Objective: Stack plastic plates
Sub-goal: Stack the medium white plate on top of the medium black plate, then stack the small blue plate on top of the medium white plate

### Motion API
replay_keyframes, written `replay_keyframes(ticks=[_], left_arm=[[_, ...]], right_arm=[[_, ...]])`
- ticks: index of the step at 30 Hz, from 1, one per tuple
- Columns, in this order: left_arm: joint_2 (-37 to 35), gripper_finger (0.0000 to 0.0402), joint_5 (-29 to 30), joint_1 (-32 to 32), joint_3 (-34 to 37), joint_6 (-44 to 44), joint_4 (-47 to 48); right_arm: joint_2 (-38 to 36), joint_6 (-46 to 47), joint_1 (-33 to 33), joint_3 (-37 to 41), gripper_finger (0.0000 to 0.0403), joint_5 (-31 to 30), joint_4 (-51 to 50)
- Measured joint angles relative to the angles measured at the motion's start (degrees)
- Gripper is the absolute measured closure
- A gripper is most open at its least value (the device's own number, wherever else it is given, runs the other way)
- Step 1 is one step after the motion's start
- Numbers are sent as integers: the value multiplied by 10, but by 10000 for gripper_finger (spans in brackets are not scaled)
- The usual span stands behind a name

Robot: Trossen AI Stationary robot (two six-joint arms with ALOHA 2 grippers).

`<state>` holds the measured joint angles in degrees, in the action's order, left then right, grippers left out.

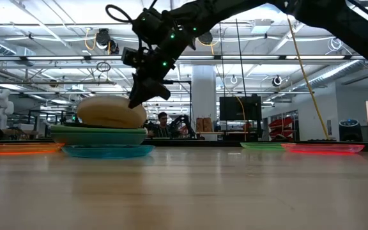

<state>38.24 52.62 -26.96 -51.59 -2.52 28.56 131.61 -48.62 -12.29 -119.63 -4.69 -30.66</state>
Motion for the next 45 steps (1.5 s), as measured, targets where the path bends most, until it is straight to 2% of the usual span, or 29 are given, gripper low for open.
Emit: replay_keyframes(ticks=[5,9,16,20,24,27,29,36,41,45], left_arm=[[0,343,0,0,0,0,0],[0,343,0,0,0,3,1],[0,343,0,0,0,38,32],[0,344,0,0,0,87,79],[3,343,0,0,0,151,132],[13,344,0,0,0,198,164],[23,343,-1,0,0,222,182],[84,344,-6,0,0,280,200],[154,344,-68,0,0,301,199],[221,344,-113,0,0,289,185]], right_arm=[[-1,24,-1,0,294,-27,9],[-13,54,-1,0,279,-30,4],[-36,110,0,-1,283,-29,-27],[-70,164,0,-1,288,-26,-99],[-106,214,-1,24,295,14,-162],[-148,244,-1,89,302,48,-162],[-187,264,4,156,307,49,-124],[-313,351,25,415,316,50,132],[-355,416,46,516,316,48,225],[-357,462,64,565,316,50,303]])
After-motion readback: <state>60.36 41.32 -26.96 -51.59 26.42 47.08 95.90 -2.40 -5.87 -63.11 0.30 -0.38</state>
